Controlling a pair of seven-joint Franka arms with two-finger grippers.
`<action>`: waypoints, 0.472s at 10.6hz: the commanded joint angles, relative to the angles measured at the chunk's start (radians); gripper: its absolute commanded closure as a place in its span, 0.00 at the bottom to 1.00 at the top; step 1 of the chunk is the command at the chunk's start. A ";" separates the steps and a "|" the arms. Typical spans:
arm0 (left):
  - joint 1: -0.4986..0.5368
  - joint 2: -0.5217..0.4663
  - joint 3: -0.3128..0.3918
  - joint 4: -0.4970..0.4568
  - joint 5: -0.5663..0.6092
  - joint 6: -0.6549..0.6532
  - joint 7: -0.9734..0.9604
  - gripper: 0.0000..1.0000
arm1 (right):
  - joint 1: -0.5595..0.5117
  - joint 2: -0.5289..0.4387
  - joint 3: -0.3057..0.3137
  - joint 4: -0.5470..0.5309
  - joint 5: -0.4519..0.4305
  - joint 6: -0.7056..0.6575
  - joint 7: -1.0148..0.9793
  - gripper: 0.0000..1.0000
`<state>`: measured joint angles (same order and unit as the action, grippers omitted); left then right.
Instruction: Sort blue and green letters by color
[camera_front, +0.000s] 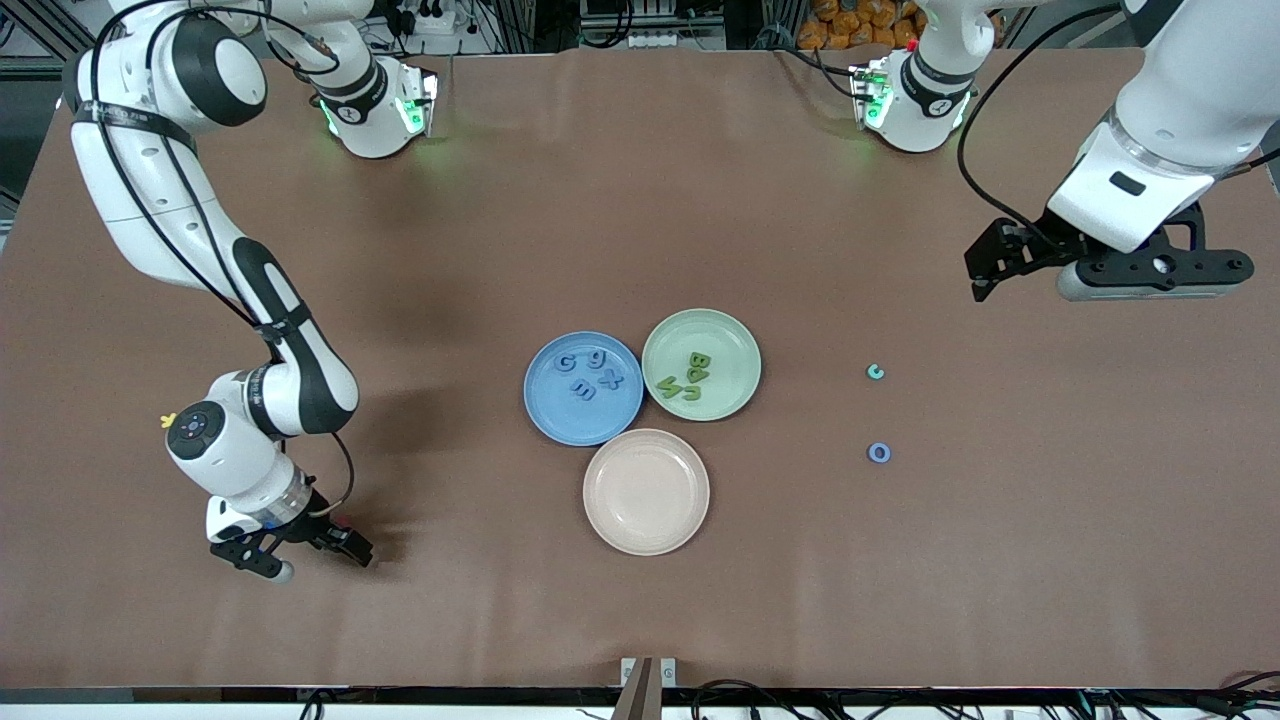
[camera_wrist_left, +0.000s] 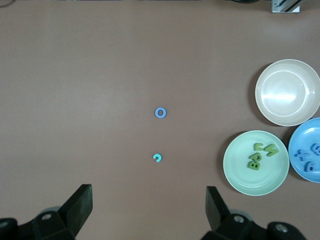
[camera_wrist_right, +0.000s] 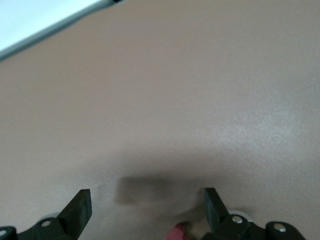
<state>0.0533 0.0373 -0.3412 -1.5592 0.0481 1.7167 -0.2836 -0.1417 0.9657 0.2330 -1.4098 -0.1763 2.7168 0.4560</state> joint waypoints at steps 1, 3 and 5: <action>-0.006 -0.034 0.048 -0.033 -0.046 -0.002 0.021 0.00 | -0.007 -0.007 0.016 -0.060 -0.006 -0.002 -0.014 0.00; -0.019 -0.052 0.080 -0.039 -0.071 -0.002 0.023 0.00 | -0.004 -0.016 0.017 -0.075 -0.008 -0.018 -0.019 0.00; -0.050 -0.063 0.108 -0.048 -0.071 -0.002 0.024 0.00 | -0.019 -0.039 0.017 -0.136 -0.009 -0.020 -0.139 0.00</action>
<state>0.0456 0.0200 -0.2746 -1.5722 0.0031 1.7168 -0.2767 -0.1375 0.9675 0.2389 -1.4510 -0.1774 2.7092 0.4286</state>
